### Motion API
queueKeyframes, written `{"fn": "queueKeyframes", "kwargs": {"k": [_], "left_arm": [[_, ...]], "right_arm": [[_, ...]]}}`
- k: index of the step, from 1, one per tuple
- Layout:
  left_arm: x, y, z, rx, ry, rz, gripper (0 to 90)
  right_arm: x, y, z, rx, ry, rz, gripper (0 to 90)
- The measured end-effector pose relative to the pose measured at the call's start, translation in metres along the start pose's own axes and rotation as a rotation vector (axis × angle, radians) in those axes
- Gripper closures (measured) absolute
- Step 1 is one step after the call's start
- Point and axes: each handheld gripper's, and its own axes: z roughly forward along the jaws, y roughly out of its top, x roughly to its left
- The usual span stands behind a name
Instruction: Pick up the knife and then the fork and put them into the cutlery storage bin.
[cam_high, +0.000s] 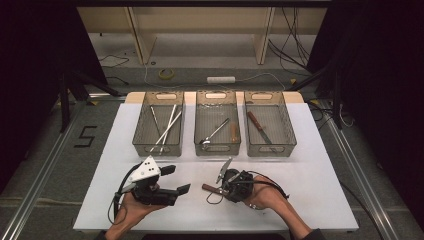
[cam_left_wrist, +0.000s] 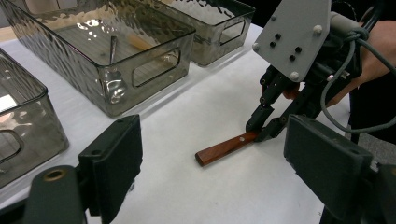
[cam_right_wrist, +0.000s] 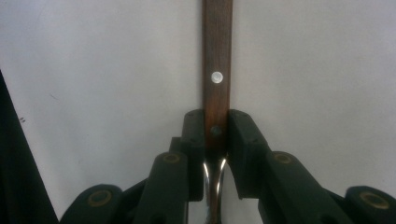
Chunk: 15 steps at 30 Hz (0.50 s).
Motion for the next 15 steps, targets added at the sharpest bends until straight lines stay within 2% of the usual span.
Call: {"fn": "queueKeyframes", "kwargs": {"k": [15], "left_arm": [[0.0008, 0.0003, -0.0011, -0.009, 0.009, 0.001, 18.9]], "right_arm": [[-0.0033, -0.0028, -0.0036, -0.01, 0.0, 0.008, 78.0]]}}
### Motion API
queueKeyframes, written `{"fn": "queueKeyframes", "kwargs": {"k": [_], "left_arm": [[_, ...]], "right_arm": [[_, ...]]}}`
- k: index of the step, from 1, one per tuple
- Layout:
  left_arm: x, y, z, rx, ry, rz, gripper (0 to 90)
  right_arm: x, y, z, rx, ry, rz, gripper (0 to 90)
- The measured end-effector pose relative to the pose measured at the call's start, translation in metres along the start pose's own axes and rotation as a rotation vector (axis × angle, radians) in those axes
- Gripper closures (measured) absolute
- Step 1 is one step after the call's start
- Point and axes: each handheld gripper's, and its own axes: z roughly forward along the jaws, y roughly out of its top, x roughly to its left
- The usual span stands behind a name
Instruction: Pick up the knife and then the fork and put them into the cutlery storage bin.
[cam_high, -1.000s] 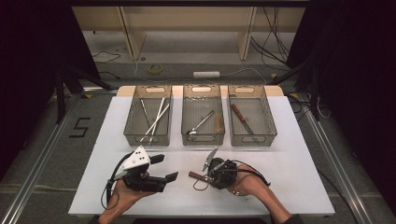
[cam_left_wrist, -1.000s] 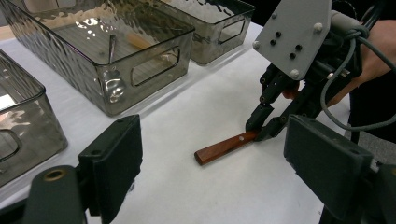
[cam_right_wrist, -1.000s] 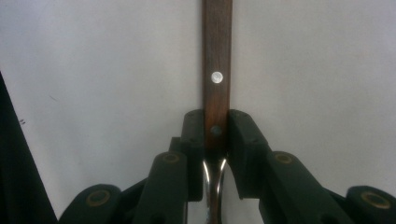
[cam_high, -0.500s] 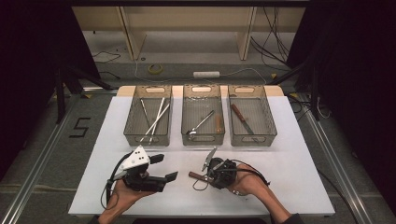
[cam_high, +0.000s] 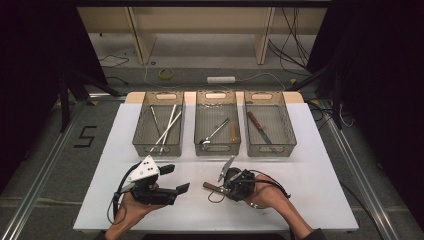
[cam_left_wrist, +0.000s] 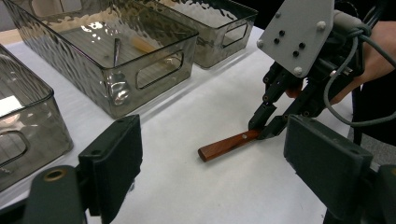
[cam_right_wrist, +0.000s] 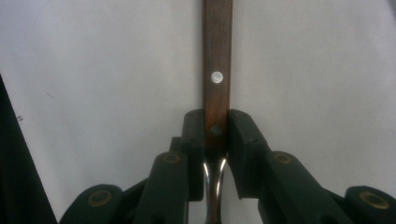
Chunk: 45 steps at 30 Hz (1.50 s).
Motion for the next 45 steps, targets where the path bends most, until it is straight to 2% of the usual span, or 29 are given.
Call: {"fn": "queueKeyframes", "kwargs": {"k": [17, 19, 22, 29, 30, 32, 35, 36, 45], "left_arm": [[0.0, 0.0, 0.0, 0.0, 0.001, 0.0, 18.9], [0.0, 0.0, 0.0, -0.002, 0.001, -0.003, 18.9], [0.0, 0.0, 0.0, -0.002, 0.001, -0.003, 18.9], [0.001, 0.0, -0.001, -0.006, 0.003, 0.0, 18.9], [0.001, 0.0, -0.001, -0.009, 0.003, -0.001, 18.9], [0.001, 0.0, -0.001, -0.008, 0.003, -0.002, 18.9], [0.001, 0.0, -0.001, -0.01, 0.006, 0.001, 18.9], [0.001, 0.0, -0.002, -0.01, 0.007, 0.0, 18.9], [0.003, 0.0, -0.003, -0.02, 0.014, 0.0, 18.8]], "right_arm": [[-0.004, -0.003, -0.005, -0.039, 0.006, 0.001, 78.1], [-0.003, -0.004, -0.006, -0.044, 0.005, 0.02, 78.1], [-0.006, -0.005, -0.008, -0.054, 0.009, 0.018, 78.1], [-0.011, -0.01, -0.018, -0.086, 0.01, 0.048, 78.0], [-0.012, -0.011, -0.02, -0.087, 0.016, 0.064, 78.0], [-0.014, -0.013, -0.022, -0.1, 0.005, 0.061, 78.1], [-0.017, -0.015, -0.027, -0.118, 0.008, 0.093, 78.0], [-0.02, -0.016, -0.029, -0.118, 0.004, 0.075, 78.1], [-0.035, -0.027, -0.046, -0.182, -0.005, 0.147, 78.0]]}}
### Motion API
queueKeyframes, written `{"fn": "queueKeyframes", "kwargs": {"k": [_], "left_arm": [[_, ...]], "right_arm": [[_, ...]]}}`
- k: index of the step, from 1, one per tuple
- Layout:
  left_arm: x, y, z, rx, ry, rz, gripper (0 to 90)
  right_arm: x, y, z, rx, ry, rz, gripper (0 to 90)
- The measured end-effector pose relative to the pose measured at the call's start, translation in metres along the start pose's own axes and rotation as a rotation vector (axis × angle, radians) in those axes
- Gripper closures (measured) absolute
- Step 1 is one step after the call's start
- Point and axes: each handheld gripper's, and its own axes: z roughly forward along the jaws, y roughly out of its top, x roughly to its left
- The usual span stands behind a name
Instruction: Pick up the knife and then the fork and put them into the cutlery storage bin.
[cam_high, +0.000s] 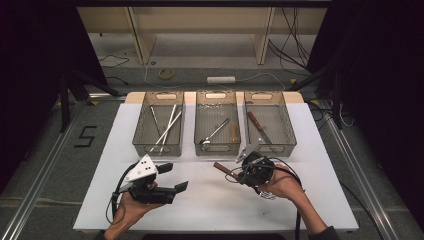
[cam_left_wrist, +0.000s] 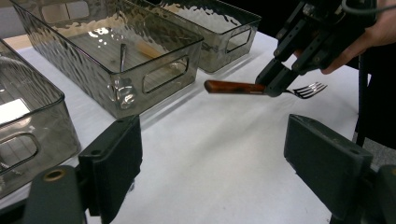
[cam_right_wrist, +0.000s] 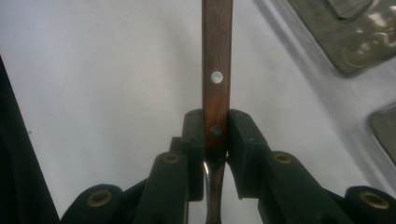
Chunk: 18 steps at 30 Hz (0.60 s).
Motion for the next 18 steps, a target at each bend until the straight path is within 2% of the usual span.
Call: {"fn": "queueKeyframes", "kwargs": {"k": [2, 6, 8, 9, 15, 17, 18], "left_arm": [[0.0, 0.0, 0.0, -0.004, 0.002, 0.0, 18.5], [0.0, 0.0, 0.0, -0.006, 0.003, 0.003, 18.4], [0.0, 0.0, 0.0, -0.007, 0.003, 0.001, 18.3], [0.0, 0.0, -0.001, -0.008, 0.003, 0.0, 18.3], [0.001, 0.0, -0.001, -0.014, 0.004, -0.006, 17.5], [0.002, 0.0, -0.001, -0.015, 0.002, -0.008, 17.0], [0.002, 0.0, -0.001, -0.015, 0.002, -0.009, 16.9]], "right_arm": [[-0.003, -0.001, -0.003, -0.013, -0.003, 0.017, 78.0], [-0.009, -0.004, -0.009, -0.03, -0.031, 0.02, 78.0], [-0.012, -0.005, -0.012, -0.042, -0.027, 0.041, 78.0], [-0.013, -0.005, -0.013, -0.048, -0.031, 0.032, 78.0], [-0.023, -0.008, -0.021, -0.072, -0.045, 0.054, 78.0], [-0.025, -0.009, -0.024, -0.075, -0.045, 0.076, 78.0], [-0.027, -0.009, -0.025, -0.086, -0.048, 0.067, 78.1]]}}
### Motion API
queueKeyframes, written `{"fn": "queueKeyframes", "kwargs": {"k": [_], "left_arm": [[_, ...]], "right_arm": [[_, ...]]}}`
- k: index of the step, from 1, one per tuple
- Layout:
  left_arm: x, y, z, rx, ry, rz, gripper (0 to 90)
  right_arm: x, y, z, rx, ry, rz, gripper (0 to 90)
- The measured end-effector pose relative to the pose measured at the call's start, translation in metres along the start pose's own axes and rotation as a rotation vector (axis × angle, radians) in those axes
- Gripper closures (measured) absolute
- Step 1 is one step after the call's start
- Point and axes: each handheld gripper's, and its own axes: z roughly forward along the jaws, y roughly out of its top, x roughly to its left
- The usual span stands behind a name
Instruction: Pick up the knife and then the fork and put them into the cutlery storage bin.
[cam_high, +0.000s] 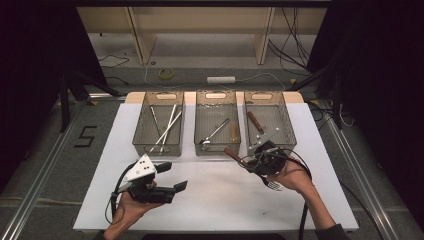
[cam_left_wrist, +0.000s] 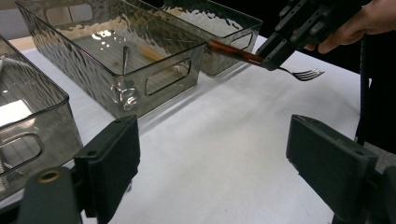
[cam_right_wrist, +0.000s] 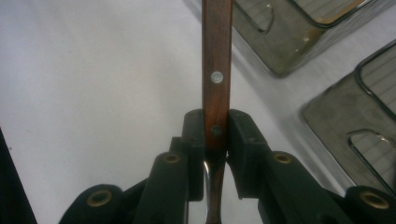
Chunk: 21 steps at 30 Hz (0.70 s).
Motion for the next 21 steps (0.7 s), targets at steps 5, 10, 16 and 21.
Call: {"fn": "queueKeyframes", "kwargs": {"k": [5, 10, 16, 21], "left_arm": [[0.0, 0.0, 0.0, -0.003, 0.001, -0.006, 16.3], [0.001, 0.0, 0.0, -0.005, 0.003, -0.01, 16.2], [0.001, 0.0, -0.001, -0.009, 0.008, -0.011, 16.1], [0.002, 0.0, -0.001, -0.008, 0.009, -0.01, 16.2]], "right_arm": [[-0.006, 0.0, -0.003, -0.009, -0.002, 0.017, 78.0], [-0.01, 0.001, -0.004, -0.023, -0.005, 0.021, 78.0], [-0.017, 0.003, -0.01, -0.039, -0.016, 0.048, 78.0], [-0.027, 0.005, -0.014, -0.059, -0.028, 0.073, 78.0]]}}
